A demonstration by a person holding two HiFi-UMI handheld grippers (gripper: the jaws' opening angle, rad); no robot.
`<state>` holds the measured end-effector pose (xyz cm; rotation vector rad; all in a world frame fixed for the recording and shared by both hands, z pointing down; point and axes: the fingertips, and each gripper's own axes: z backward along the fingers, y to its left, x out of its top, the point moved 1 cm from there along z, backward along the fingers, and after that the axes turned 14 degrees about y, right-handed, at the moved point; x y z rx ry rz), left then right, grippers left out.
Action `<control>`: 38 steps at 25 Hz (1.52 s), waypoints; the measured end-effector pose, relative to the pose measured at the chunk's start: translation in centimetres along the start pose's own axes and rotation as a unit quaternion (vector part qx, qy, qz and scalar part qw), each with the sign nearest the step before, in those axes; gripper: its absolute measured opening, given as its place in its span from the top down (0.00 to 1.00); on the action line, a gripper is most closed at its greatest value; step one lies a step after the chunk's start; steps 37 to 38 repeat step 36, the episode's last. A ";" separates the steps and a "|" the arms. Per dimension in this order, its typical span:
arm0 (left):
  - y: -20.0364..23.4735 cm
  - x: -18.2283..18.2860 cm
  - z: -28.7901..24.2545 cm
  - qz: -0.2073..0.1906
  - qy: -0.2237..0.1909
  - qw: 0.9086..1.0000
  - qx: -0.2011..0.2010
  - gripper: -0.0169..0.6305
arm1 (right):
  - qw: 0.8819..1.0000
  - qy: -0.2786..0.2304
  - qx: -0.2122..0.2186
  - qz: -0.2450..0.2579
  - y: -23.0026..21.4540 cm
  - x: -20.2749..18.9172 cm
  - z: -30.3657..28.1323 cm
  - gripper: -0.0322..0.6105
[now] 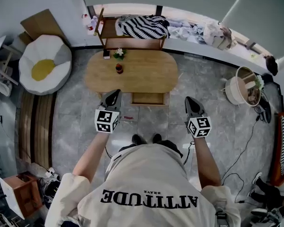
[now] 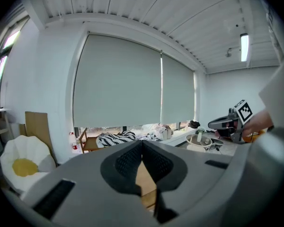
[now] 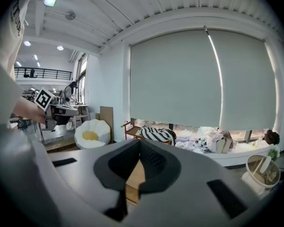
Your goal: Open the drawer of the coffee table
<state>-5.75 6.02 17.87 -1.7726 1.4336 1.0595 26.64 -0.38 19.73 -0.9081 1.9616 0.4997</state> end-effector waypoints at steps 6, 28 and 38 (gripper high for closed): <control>-0.3 0.9 0.0 0.009 -0.007 1.000 0.013 0.94 | 1.000 -0.001 0.005 -0.001 -1.8 0.4 0.3 0.92; -1.9 1.9 -1.2 0.019 -0.004 0.999 0.032 0.94 | 0.999 -0.002 0.031 0.006 -5.0 0.7 -0.4 0.92; -2.6 1.8 -1.6 0.023 -0.003 0.999 0.038 0.94 | 0.999 -0.002 0.038 0.010 -5.8 0.4 -0.3 0.92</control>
